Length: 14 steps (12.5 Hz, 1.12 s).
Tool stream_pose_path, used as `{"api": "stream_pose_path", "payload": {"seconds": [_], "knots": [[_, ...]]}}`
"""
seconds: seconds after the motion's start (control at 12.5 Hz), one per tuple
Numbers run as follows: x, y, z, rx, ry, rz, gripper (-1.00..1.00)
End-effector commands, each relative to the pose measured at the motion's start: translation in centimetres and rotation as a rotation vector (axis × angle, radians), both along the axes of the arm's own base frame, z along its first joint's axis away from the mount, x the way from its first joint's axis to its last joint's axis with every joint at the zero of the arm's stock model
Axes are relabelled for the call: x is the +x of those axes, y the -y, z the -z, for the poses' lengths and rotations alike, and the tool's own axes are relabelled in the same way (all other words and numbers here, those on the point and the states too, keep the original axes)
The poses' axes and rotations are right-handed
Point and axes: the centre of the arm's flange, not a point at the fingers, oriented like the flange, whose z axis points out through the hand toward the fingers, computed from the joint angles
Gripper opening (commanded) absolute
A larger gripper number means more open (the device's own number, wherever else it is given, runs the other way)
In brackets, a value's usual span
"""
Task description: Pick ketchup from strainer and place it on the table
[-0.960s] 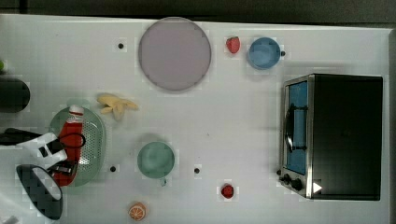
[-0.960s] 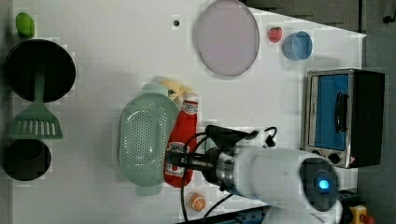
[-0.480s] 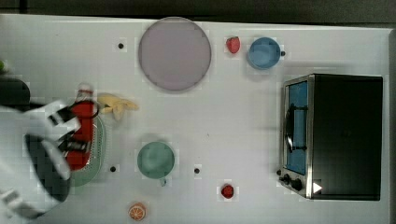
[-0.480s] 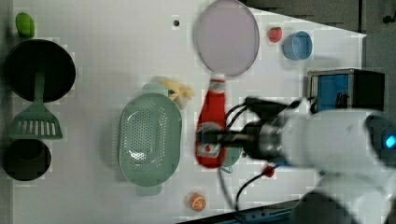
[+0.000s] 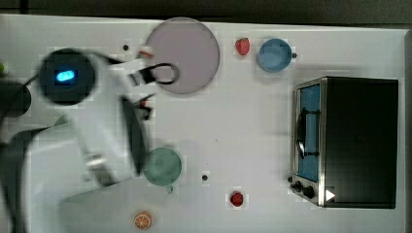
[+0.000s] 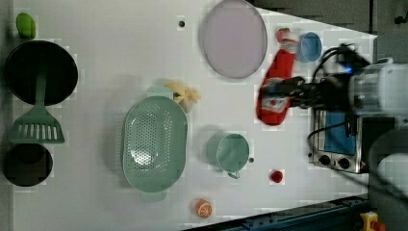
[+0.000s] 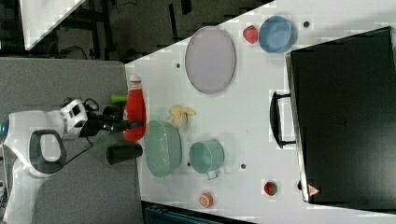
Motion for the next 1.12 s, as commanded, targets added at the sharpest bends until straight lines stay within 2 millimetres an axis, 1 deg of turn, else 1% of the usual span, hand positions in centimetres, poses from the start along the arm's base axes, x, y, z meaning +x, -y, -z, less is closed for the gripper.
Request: {"api": "stream_pose_path", "payload": {"seconds": [0.08,0.24,0.32,0.48,0.56,0.64,0.8,1.12], "knots": [[1.6,7.6,-1.1,-0.005,0.024,-0.001,0.22],[2.1,12.4,-0.5,-0.011,0.015,0.016,0.22],[2.0,14.4,0.1,-0.013,0.004,0.028,0.22],[1.3,17.6,2.0,-0.018,-0.034,0.078,0.22],[0.8,18.7,3.2,-0.019,-0.06,0.097,0.22],[0.0,19.5,4.6,-0.02,-0.091,0.112,0.22],[-1.4,20.2,7.8,-0.021,-0.14,0.126,0.22],[-2.9,20.9,13.8,-0.045,-0.11,0.126,0.22]]}}
